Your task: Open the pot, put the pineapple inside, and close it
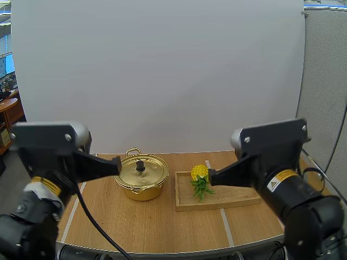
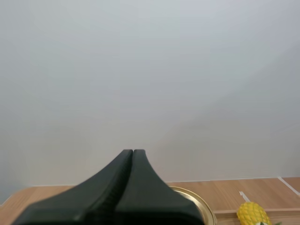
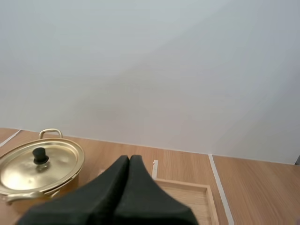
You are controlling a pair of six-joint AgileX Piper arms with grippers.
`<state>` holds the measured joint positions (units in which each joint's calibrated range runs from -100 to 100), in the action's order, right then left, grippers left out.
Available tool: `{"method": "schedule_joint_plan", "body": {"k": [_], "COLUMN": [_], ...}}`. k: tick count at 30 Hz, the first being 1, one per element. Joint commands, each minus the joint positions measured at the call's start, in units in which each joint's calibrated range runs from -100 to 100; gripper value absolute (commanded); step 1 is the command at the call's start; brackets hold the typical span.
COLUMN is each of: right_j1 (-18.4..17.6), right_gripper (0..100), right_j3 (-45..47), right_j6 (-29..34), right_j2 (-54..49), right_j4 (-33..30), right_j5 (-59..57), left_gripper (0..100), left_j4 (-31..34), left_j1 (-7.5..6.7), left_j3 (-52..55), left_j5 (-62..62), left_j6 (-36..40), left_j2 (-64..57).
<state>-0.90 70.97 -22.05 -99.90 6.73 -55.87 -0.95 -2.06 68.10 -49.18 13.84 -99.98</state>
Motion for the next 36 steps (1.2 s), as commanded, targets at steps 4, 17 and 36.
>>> {"method": "schedule_joint_plan", "body": {"k": [4,17,36], "right_j1": [0.2,0.2,0.2], "right_gripper": [0,0,0], "right_j3": [-10.88,-20.62,-20.37], "right_j6": [-0.35,-0.35,-0.25], "right_j2": [-0.1,-0.1,16.1], "right_j4": [0.14,0.26,5.85], "right_j5": [-19.91,-44.13,-44.13], "left_gripper": [0,0,0], "left_j4": [0.44,0.44,-2.76], "left_j1": [0.05,0.05,0.05], "left_j3": [-11.56,-22.52,-19.81], "left_j5": [-19.6,-48.87,-47.07], "left_j6": [-0.12,-0.12,-5.8], "left_j2": [-0.02,-0.02,15.87]}}
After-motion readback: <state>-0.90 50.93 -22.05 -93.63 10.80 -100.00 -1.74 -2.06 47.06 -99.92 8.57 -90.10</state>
